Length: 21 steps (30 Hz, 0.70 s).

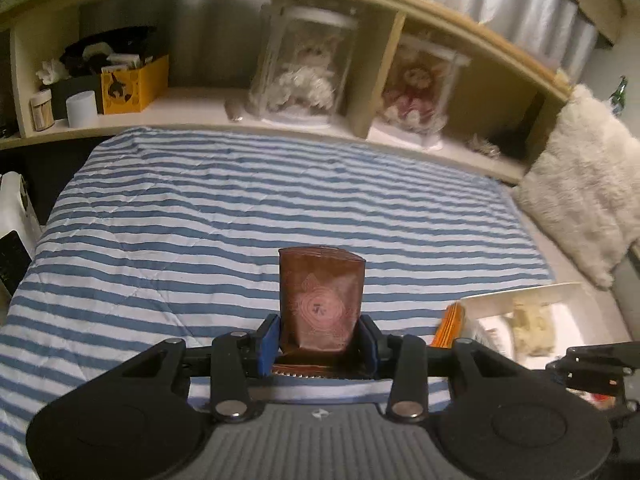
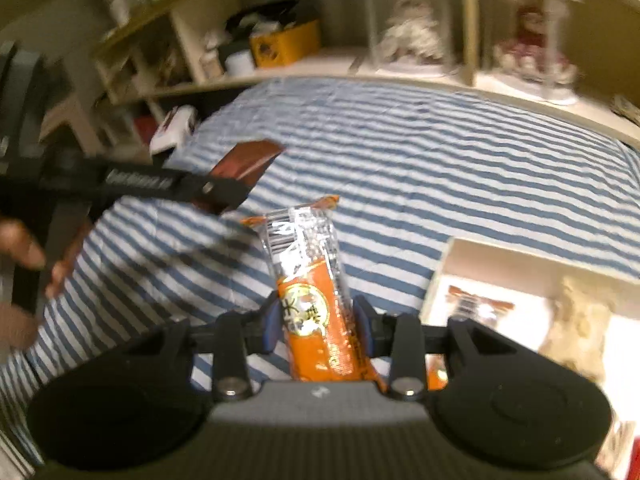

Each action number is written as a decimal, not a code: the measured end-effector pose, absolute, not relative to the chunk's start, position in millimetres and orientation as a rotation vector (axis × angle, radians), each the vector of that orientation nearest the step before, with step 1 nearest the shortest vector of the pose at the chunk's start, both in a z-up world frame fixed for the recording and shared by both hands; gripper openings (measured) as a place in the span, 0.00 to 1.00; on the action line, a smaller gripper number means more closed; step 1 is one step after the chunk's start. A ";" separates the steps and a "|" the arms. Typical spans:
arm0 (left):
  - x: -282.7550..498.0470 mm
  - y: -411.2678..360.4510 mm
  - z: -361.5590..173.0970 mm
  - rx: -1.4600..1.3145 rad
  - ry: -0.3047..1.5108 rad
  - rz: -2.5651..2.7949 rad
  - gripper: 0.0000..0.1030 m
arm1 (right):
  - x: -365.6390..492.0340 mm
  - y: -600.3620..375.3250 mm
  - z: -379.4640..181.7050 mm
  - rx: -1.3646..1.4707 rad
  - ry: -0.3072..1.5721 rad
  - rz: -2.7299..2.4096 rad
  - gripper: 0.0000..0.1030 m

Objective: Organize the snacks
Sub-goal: 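Carry the brown stick over the white tray with the left tool while the right tool carries the orange bar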

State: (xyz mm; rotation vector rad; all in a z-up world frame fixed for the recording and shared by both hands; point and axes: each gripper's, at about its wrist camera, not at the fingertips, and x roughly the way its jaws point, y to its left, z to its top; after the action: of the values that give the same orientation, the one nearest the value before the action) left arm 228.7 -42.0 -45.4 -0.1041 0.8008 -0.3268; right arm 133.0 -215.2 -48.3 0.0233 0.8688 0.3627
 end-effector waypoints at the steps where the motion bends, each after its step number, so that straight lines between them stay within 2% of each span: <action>1: 224.1 -43.5 -43.0 -0.110 0.797 -0.333 0.42 | 129.9 -217.4 -47.9 0.035 0.858 0.352 0.42; 8: 192.1 -67.7 -23.4 -0.108 0.766 -0.381 0.42 | 95.7 -254.4 -25.2 0.098 0.782 0.292 0.42; 21: 163.7 -137.9 -6.3 -0.089 0.738 -0.487 0.42 | 74.8 -326.1 -21.0 0.262 0.674 0.162 0.42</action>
State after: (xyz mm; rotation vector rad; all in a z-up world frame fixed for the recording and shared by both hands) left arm 163.7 -137.9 -6.3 -0.0889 0.7375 -0.4873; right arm 74.8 -326.1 -21.0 0.2623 0.6739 0.1618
